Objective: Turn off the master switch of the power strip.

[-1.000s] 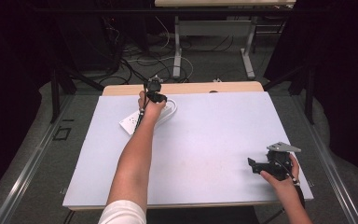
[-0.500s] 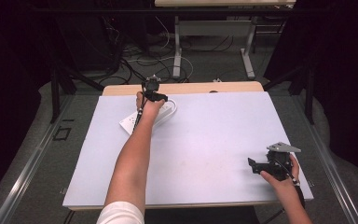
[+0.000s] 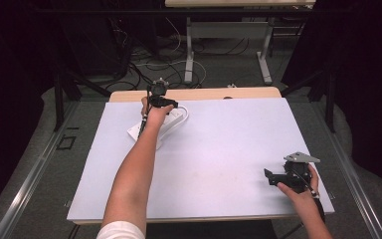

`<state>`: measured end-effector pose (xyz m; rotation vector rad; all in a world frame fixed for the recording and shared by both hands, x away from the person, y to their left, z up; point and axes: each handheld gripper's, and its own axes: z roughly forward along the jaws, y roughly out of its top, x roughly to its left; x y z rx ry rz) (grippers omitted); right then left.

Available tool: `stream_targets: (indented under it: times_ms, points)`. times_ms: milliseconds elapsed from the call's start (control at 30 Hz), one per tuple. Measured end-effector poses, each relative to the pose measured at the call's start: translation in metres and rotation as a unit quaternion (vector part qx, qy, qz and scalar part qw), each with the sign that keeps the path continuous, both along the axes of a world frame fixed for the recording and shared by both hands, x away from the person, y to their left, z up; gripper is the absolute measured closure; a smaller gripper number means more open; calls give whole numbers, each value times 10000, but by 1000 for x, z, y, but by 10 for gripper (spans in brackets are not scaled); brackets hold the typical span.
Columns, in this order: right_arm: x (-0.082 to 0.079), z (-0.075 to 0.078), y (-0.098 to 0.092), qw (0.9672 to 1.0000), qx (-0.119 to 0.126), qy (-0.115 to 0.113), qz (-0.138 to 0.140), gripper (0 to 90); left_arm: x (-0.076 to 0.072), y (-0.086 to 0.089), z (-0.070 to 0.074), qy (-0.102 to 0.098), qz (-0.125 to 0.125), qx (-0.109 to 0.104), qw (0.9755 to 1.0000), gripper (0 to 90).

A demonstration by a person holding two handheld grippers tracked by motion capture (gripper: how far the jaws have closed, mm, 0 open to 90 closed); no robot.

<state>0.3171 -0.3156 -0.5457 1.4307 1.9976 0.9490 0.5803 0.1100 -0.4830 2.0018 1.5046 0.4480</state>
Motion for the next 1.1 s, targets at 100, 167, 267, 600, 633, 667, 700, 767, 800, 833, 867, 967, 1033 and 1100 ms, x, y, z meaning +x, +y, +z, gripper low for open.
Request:
stream_targets:
  times_ms: [100,167,267,600,633,667,700,767,800,833,867,967,1033,1100]
  points:
    - [0,0,1,10000,-13,-28,24,56,-4,0,3,85,47,-65,9999,274]
    - [0,0,1,10000,-9,-23,34,56,-6,0,5,98,-63,-13,9999,245]
    - [0,0,1,10000,-39,-23,50,56,-10,-2,8,142,-143,7,9998,172]
    - [0,0,3,10000,-70,-21,47,56,-24,-4,14,207,-288,-30,9994,4]
    - [0,0,2,9999,-86,-29,58,56,-26,-3,14,186,-310,-98,9993,4]
    - [0,0,2,9999,-90,-29,58,56,-28,-2,15,187,-328,-136,9992,4]
    - [0,0,2,9999,-91,-30,59,56,-30,-2,15,167,-329,-151,9992,4]
    - [-1,0,3,9999,-105,-32,51,56,-35,0,15,146,-357,-169,9991,4]
    - [-1,0,3,9999,-104,-22,39,56,-37,1,16,131,-400,-222,9989,4]
    - [-1,0,3,9999,-91,-15,39,56,-39,2,17,152,-421,-261,9987,4]
    - [-1,0,4,10000,-91,-13,30,56,-41,3,17,132,-437,-332,9984,4]
    - [-1,0,4,9999,-103,-24,38,56,-48,6,20,75,-523,-370,9979,3]
    - [-1,0,4,9999,-127,-22,34,56,-53,7,22,52,-535,-443,9976,4]
    - [0,-1,4,9999,-114,-28,61,56,-57,10,25,23,-599,-474,9971,4]
